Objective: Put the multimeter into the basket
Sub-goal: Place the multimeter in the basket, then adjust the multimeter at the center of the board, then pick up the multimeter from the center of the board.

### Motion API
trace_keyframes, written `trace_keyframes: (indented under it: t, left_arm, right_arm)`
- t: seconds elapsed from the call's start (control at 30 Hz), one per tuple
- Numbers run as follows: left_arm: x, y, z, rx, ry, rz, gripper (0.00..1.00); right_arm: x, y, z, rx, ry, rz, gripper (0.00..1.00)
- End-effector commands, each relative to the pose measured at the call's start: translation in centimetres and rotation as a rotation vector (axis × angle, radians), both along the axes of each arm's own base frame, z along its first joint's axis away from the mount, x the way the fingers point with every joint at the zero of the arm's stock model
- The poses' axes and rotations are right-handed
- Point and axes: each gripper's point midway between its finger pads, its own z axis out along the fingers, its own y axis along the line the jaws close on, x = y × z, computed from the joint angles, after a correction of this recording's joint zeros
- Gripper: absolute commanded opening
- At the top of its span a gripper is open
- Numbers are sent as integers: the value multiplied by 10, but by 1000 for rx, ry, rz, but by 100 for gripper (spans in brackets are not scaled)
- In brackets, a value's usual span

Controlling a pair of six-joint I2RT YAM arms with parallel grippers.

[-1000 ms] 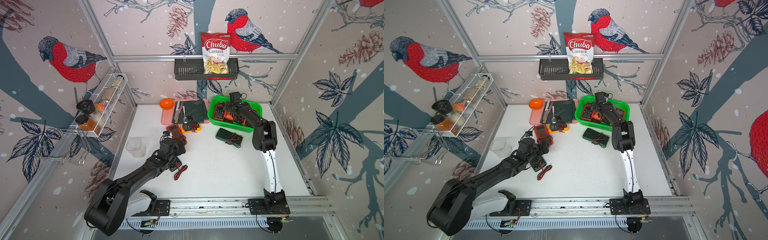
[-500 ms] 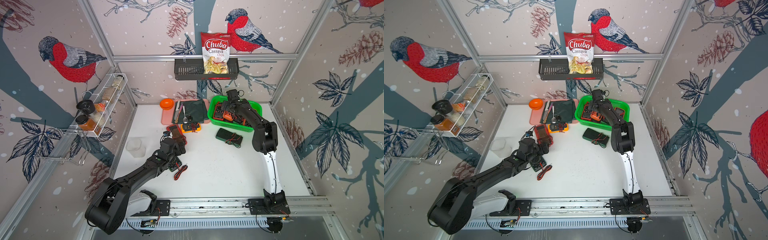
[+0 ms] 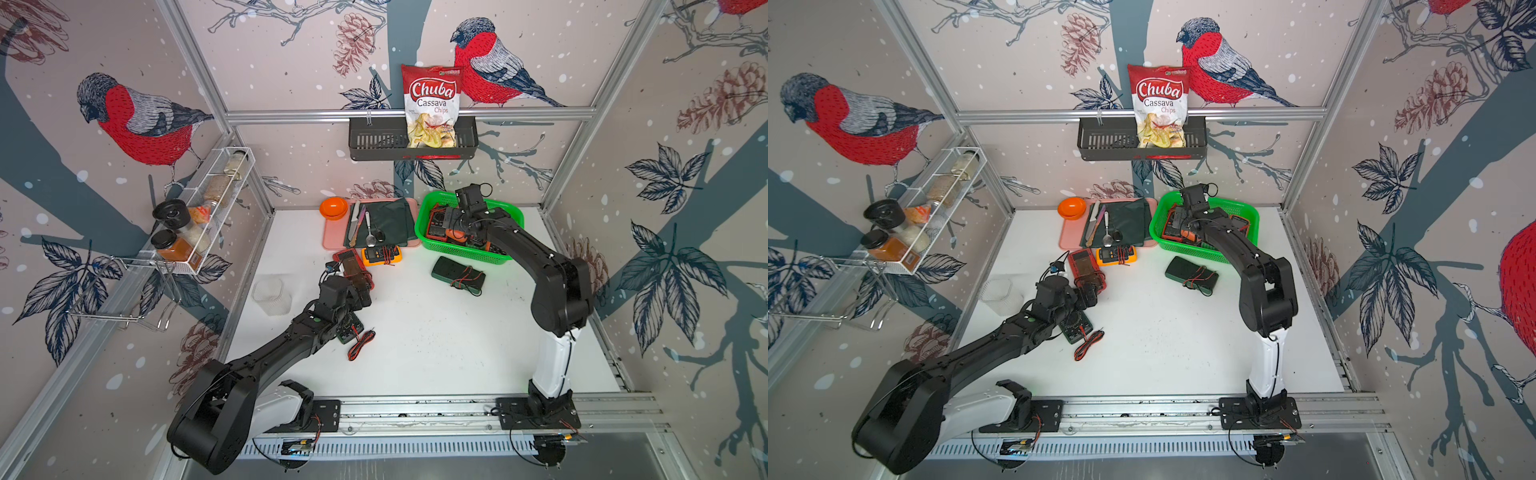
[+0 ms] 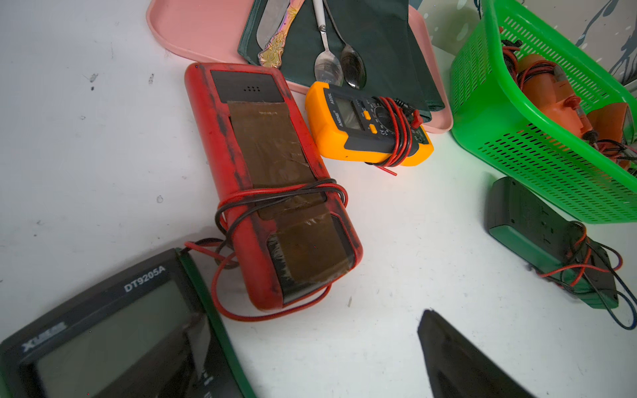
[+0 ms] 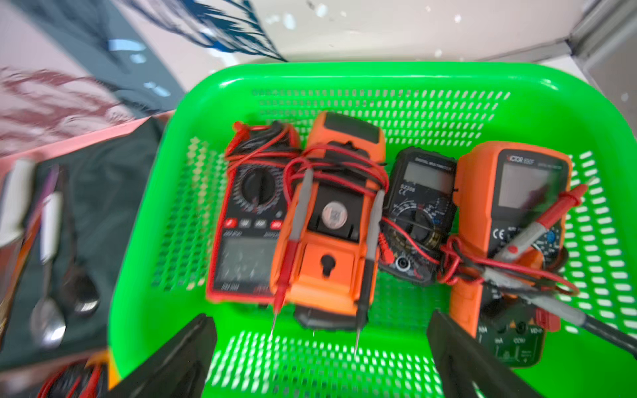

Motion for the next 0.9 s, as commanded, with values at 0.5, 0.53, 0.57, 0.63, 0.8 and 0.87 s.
trace_keyframes:
  t: [0.5,0.53,0.57,0.63,0.8,0.87]
  left_arm:
    - [1,10,1,-9,-8,74,98]
    - [1,11,-1,-7,-2,77,98]
    - [0,12,-1,-6,-1,81,98]
    - [0,14,-2,1,4,86,98]
    - [-4,18,-7,14,18,99,98]
    - [-4,17,-6,7,16,97,98]
  right_arm:
    - [-92,-7,-38,3,27,79,98]
    - [-94,-5,-44,12,37,97,99]
    - [-97,-2,-49,18,48,115,99]
    - [-102,3,-58,33,76,152,99]
    - [-114,5,-81,15,127,204,100]
    - [-115,2,-90,3,141,210,100]
